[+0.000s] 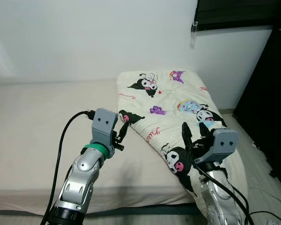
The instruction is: Clean up the room
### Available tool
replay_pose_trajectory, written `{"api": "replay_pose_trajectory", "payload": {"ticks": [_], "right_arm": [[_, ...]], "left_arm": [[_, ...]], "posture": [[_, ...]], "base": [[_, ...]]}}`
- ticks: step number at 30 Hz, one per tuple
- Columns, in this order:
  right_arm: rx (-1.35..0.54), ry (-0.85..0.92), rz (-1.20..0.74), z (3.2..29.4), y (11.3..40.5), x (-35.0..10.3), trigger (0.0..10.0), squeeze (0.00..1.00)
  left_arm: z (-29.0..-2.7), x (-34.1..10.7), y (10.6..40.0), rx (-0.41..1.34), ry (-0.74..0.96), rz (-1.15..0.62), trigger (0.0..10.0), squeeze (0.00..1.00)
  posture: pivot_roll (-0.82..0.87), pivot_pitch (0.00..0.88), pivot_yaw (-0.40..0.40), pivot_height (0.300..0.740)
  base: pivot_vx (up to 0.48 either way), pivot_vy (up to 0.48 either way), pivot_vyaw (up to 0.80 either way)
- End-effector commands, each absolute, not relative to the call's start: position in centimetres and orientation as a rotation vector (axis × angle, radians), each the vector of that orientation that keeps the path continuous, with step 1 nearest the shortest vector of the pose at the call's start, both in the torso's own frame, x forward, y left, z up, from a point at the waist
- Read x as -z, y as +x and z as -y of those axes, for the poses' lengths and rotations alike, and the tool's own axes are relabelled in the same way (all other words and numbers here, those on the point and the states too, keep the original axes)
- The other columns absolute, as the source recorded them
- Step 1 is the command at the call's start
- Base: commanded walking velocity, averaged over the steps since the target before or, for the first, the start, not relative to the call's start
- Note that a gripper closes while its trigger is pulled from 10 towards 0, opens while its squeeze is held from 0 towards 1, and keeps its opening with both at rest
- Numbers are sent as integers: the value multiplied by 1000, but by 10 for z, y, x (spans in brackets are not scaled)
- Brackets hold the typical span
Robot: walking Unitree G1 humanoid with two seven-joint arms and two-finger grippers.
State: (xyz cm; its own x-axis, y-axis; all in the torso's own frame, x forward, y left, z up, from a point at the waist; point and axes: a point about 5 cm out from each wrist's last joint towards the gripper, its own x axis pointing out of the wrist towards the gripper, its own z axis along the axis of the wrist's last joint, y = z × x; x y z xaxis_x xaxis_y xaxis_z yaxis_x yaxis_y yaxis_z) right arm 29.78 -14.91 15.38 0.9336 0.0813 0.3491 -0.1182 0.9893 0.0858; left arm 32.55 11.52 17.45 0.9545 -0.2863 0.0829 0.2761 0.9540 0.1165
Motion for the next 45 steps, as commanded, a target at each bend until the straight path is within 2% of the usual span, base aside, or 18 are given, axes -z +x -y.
{"api": "replay_pose_trajectory", "payload": {"ticks": [1, 9, 31, 45], "right_arm": [[-111, 115, 326, 145, 297, -148, 10000, 0], [-114, 114, 326, 145, 297, -148, 10000, 0], [-116, 94, 305, 144, 298, -144, 10000, 0], [-102, 93, 304, 147, 298, -143, 10000, 0]], "left_arm": [[-119, -167, 326, 269, 111, 60, 10000, 0], [-121, -168, 326, 270, 100, 69, 10000, 0], [-116, -169, 322, 311, 95, 88, 10000, 0], [-116, -168, 322, 304, 97, 82, 10000, 0]], "posture": [[-165, 32, 146, 740], [-163, 31, 145, 740], [-165, 30, 143, 740], [-163, 38, 144, 680]], "base": [[0, 0, 0], [0, 420, 0], [0, 0, 0], [0, 0, 0]]}}
